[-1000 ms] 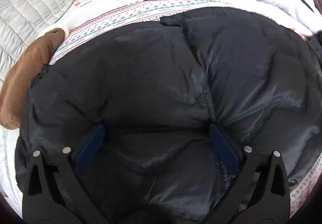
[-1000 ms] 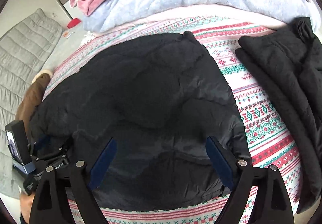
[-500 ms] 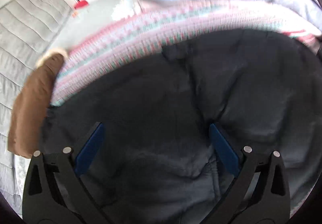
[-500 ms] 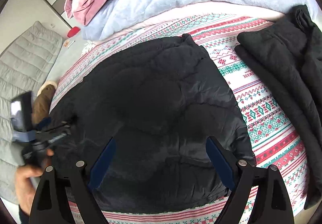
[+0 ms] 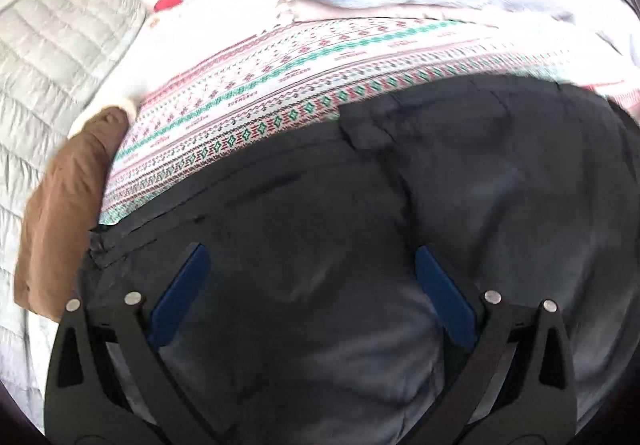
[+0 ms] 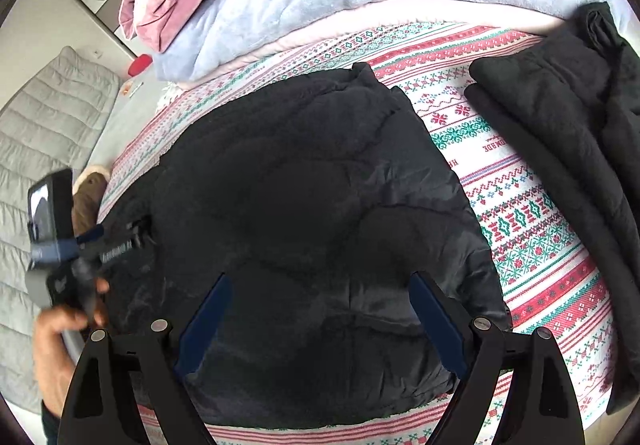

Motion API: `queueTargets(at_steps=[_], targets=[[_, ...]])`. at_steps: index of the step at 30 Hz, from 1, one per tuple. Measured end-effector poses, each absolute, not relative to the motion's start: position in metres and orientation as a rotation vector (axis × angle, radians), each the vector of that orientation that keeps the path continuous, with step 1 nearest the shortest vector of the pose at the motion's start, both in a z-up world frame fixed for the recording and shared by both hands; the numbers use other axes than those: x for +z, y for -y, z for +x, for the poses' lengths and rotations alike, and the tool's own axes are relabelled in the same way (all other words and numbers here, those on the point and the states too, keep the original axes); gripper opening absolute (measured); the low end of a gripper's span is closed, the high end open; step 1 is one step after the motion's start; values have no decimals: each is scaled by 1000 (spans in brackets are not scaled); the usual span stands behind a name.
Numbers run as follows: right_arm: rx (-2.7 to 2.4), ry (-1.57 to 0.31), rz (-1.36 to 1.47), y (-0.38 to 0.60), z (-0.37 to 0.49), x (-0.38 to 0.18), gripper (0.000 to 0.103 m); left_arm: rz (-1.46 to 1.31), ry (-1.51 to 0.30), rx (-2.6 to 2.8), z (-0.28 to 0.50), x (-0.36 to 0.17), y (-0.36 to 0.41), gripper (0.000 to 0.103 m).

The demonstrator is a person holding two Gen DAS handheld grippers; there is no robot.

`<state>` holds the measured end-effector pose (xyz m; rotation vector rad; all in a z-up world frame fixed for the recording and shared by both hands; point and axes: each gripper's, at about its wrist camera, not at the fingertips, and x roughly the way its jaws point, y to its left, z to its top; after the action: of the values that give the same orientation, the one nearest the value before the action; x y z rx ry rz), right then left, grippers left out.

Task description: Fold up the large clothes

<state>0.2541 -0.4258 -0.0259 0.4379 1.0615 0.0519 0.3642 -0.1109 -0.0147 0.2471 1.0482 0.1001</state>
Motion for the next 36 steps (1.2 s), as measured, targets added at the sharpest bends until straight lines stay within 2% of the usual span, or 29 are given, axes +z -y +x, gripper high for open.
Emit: queueTargets(at_steps=[6, 16, 19, 25, 30, 33, 36], targets=[[53, -1069, 435, 426, 255, -28, 91, 217, -1124, 140, 392, -52, 105, 103], [53, -1088, 449, 427, 259, -34, 91, 143, -1130, 88, 394, -46, 83, 103], [56, -1082, 450, 427, 256, -32, 91, 112, -1100, 73, 371, -22, 75, 103], [38, -1074, 474, 435, 255, -31, 91, 196, -988, -57, 270, 15, 85, 103], [31, -1069, 488, 435, 251, -31, 91, 281, -990, -138, 216, -10, 105, 103], [36, -1080, 483, 433, 248, -34, 91, 295, -1067, -102, 217, -48, 109, 103], [27, -1090, 471, 435, 244, -38, 91, 311, -1054, -94, 219, -56, 111, 103]])
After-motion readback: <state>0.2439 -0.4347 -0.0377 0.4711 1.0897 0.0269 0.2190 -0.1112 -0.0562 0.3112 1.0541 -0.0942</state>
